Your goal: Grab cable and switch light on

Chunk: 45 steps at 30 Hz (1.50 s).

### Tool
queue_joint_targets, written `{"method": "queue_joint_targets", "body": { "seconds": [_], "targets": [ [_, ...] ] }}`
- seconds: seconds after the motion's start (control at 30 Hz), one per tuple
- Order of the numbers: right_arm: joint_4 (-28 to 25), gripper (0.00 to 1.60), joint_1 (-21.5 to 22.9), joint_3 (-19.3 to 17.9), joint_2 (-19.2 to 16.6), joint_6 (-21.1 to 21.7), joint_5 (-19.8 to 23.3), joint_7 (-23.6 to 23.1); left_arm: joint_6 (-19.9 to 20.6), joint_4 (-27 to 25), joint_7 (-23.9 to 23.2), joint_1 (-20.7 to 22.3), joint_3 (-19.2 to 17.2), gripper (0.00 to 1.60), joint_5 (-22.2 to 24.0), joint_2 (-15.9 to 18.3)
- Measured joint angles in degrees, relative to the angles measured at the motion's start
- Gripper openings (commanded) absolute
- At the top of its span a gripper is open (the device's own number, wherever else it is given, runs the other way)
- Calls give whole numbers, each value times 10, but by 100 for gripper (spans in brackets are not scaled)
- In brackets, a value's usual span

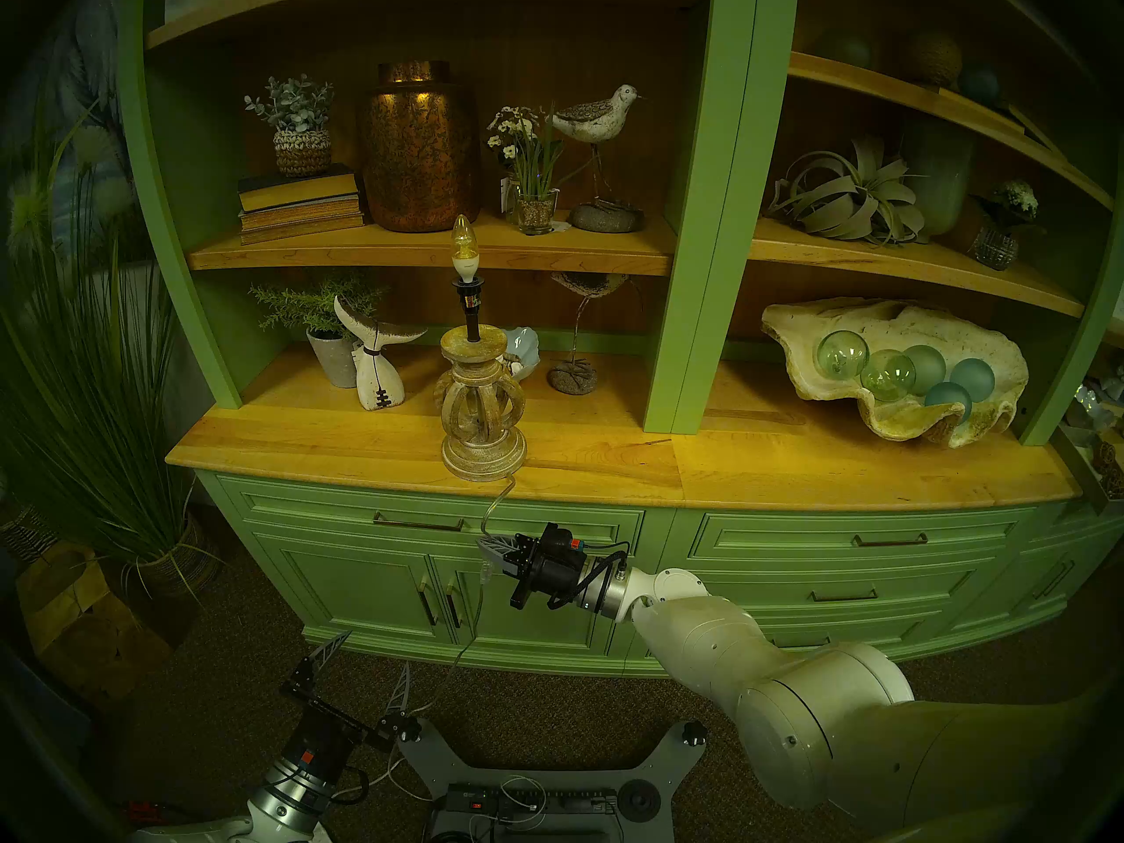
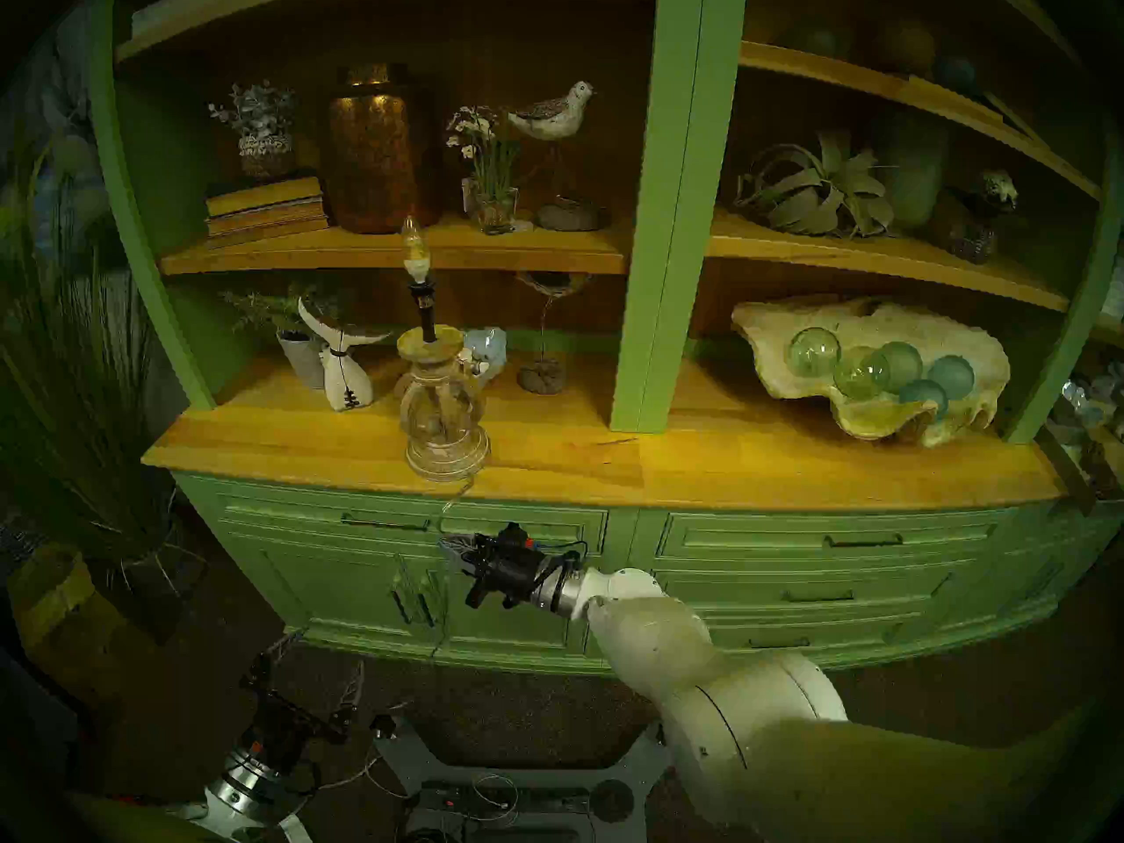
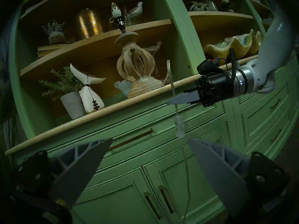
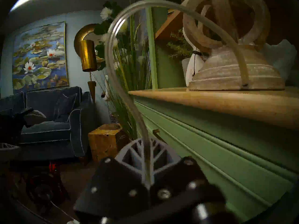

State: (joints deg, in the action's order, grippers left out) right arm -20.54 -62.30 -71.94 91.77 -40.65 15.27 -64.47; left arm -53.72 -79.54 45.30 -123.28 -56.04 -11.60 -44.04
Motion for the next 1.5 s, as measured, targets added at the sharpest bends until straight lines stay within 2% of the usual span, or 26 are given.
{"method": "queue_joint_targets", "body": {
  "seconds": [0.33,0.37,0.4,0.87,1.13,1.5],
  "targets": [
    [-65,0,-39,39,-30,14,43,-12,0,0,1,0,1,160,0,0],
    [-71,47,-43,43,-33,17,49,-14,0,0,1,0,1,160,0,0],
    [-78,160,-47,48,-36,20,54,-17,0,0,1,0,1,160,0,0],
    [-157,160,-80,108,-74,70,151,-68,0,0,2,0,1,160,0,1],
    [-163,160,-80,130,-87,81,193,-81,0,-1,2,0,2,160,0,2],
    [-171,160,-78,167,-104,83,218,-84,0,-1,3,1,2,160,0,2]
  ]
}}
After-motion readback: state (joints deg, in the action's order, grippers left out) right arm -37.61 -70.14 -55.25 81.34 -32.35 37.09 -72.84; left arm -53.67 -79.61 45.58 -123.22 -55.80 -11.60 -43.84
